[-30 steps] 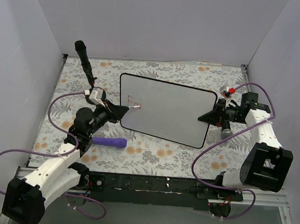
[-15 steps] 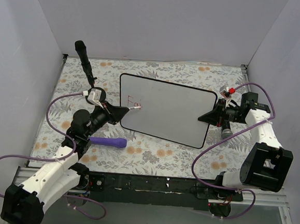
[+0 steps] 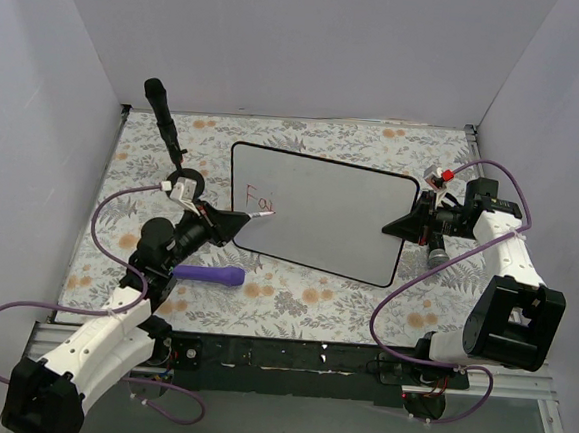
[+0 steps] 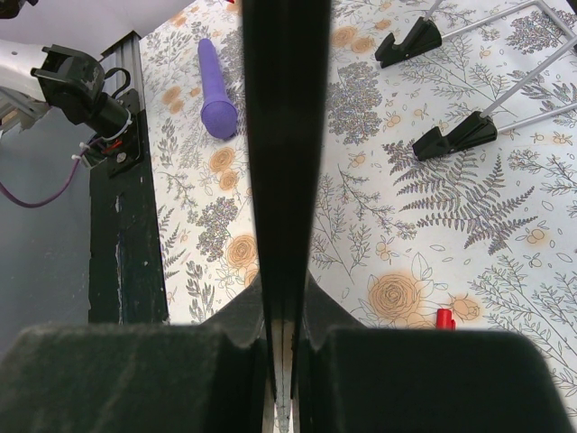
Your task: Write a sentence on the whiteboard
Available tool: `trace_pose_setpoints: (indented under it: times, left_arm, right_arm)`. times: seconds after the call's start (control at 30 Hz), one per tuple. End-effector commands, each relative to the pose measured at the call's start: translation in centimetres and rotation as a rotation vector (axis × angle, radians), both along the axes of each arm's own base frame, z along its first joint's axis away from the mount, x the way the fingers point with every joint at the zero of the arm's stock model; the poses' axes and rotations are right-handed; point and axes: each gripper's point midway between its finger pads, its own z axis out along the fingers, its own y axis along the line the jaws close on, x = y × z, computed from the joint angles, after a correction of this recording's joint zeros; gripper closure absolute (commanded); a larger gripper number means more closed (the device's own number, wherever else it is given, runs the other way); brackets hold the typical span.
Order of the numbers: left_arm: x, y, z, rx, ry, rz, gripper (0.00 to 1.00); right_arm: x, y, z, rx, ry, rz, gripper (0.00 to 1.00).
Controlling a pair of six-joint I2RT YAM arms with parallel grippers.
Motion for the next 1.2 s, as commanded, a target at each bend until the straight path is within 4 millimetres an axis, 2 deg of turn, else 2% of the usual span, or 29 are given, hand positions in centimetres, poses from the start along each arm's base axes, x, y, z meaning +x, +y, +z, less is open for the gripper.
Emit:
trace_pose_setpoints:
  times: [0.0,0.23,0.4,0.6,0.9,1.17]
  left_arm:
    - [-0.2,-0.3,0.3,-0.011,-0.027,-0.022,1.0]
    - [-0.2,-0.7,0.2,0.002,-0.03,-0.032,1.0]
    - [0.2,-1.1,-0.9,0.063,-0.021,-0.002,1.0]
    - [1.3,-1.2,-0.1,0.073,-0.033,0.03,1.0]
    - [3.1,-0.2,0.6,0.071,-0.038,0.131,1.0]
    - [3.5,-0.3,-0.1,0.084,-0.016,0.138,1.0]
  right_arm:
    - [0.2,-0.1,0.1,-0.039,-0.068,0.004,0.99]
    - [0.2,-0.1,0.1,-0.039,-0.069,0.006,0.99]
    - [0.3,-0.1,0.0,-0.037,-0.059,0.004,0.99]
    - [0.2,-0.1,-0.1,-0.04,-0.069,0.005,0.99]
    - [0.2,-0.1,0.1,-0.036,-0.071,0.007,0.99]
    - [0.3,-0.1,0.2,-0.037,-0.076,0.005,0.99]
